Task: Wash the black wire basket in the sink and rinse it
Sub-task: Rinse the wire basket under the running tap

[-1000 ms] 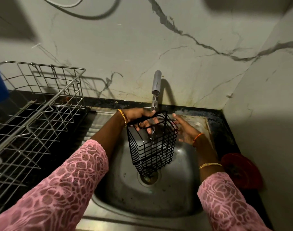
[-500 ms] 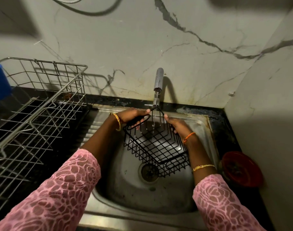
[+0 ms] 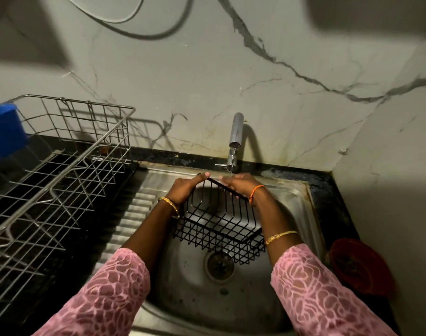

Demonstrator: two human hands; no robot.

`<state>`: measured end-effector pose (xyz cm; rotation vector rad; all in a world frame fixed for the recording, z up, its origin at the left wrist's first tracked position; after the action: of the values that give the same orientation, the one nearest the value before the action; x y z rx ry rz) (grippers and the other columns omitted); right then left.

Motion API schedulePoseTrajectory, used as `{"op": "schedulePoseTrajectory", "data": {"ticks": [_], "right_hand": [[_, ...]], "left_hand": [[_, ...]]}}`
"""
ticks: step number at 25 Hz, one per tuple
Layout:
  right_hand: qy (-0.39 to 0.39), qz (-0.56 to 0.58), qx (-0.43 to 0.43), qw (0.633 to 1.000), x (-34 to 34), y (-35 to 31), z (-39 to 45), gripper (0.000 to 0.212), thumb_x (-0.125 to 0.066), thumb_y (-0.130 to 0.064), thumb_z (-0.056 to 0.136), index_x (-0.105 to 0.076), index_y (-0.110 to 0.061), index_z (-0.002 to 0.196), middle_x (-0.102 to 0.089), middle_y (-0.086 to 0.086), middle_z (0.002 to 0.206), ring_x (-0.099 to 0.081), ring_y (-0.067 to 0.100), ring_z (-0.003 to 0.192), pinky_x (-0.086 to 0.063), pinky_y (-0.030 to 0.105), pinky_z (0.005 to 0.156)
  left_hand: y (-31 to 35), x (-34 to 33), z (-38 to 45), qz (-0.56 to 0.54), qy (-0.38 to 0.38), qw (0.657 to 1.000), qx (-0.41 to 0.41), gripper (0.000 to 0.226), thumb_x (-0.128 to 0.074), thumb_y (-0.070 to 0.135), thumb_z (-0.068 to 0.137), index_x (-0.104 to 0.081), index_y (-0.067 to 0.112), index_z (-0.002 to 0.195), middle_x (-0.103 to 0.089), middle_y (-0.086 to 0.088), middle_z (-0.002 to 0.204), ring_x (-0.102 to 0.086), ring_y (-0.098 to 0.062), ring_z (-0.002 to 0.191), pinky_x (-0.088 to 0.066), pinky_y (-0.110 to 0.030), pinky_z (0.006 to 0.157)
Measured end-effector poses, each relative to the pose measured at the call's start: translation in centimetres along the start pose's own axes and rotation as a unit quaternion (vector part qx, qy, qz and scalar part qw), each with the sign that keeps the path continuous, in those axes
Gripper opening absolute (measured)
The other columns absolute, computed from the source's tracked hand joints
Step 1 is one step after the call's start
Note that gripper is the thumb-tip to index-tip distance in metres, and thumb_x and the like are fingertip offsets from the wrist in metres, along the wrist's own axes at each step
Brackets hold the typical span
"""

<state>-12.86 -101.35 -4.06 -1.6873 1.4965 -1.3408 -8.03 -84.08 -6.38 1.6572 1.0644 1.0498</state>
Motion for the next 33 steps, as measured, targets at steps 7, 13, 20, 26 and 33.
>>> {"op": "schedulePoseTrajectory", "data": {"ticks": [7, 13, 20, 26, 33], "right_hand": [[-0.104, 0.141, -0.028, 0.984, -2.5, -5.0, 2.6, 0.036, -0.048, -0.027, 0.096, -0.047, -0.012, 0.063, -0.044, 0.001, 0.056, -0.039, 0.003, 0.032, -0.028, 0.012, 0.031], [-0.201, 0.021, -0.082, 0.976, -2.9, -5.7, 0.7, 0.043, -0.044, -0.028, 0.092, -0.033, -0.021, 0.05, -0.029, -0.006, 0.042, -0.024, 0.008, 0.037, -0.021, 0.018, 0.035], [0.067, -0.029, 0.016, 0.997, 2.7, -1.6, 3.3, 0.018, -0.051, 0.005, 0.086, -0.062, -0.003, 0.075, -0.06, 0.012, 0.073, -0.058, 0.018, 0.06, -0.052, 0.023, 0.053], [0.038, -0.375, 0.158, 0.913, 0.0, -3.1, 6.8, 0.057, -0.07, -0.012, 0.078, -0.048, -0.014, 0.131, -0.051, 0.016, 0.13, -0.051, 0.03, 0.116, -0.042, 0.033, 0.098], [0.157, -0.276, 0.14, 0.938, 0.2, -2.2, 10.1, 0.033, -0.067, -0.02, 0.082, -0.063, 0.002, 0.107, -0.057, 0.022, 0.119, -0.056, 0.034, 0.107, -0.043, 0.025, 0.091]], "left_hand": [[-1.9, 2.2, -0.6, -0.014, 0.003, 1.0, -0.016, 0.056, -0.07, 0.045, 0.079, -0.029, 0.022, 0.048, -0.023, 0.001, 0.049, -0.02, -0.013, 0.044, -0.017, -0.028, 0.049], [-3.2, 3.4, -1.0, -0.097, 0.008, 0.995, -0.003, 0.043, -0.071, 0.043, 0.076, -0.05, 0.017, 0.051, -0.038, 0.003, 0.045, -0.034, -0.014, 0.038, -0.028, -0.024, 0.045], [-2.3, 2.7, -3.2, -0.118, -0.005, 0.992, -0.043, 0.045, -0.068, 0.029, 0.085, -0.06, 0.011, 0.044, -0.054, 0.002, 0.047, -0.05, -0.01, 0.042, -0.041, -0.018, 0.048], [-1.1, 2.1, -4.4, 0.003, 0.039, 0.996, -0.074, 0.044, -0.074, 0.04, 0.078, -0.066, 0.013, 0.045, -0.038, -0.002, 0.045, -0.034, -0.016, 0.048, -0.031, -0.026, 0.052], [-1.5, 2.2, -5.0, -0.031, 0.052, 0.996, -0.07, 0.048, -0.073, 0.044, 0.075, -0.057, 0.016, 0.039, -0.039, 0.001, 0.043, -0.034, -0.018, 0.048, -0.029, -0.032, 0.054]]}}
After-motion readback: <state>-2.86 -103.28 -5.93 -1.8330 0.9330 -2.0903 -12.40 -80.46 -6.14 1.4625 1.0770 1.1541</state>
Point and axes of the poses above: each hand's wrist, its own z-axis towards the middle knuckle, its own x-axis out of the back of the hand, y = z × x, the point moved 6 cm from there along z, towards the middle knuckle
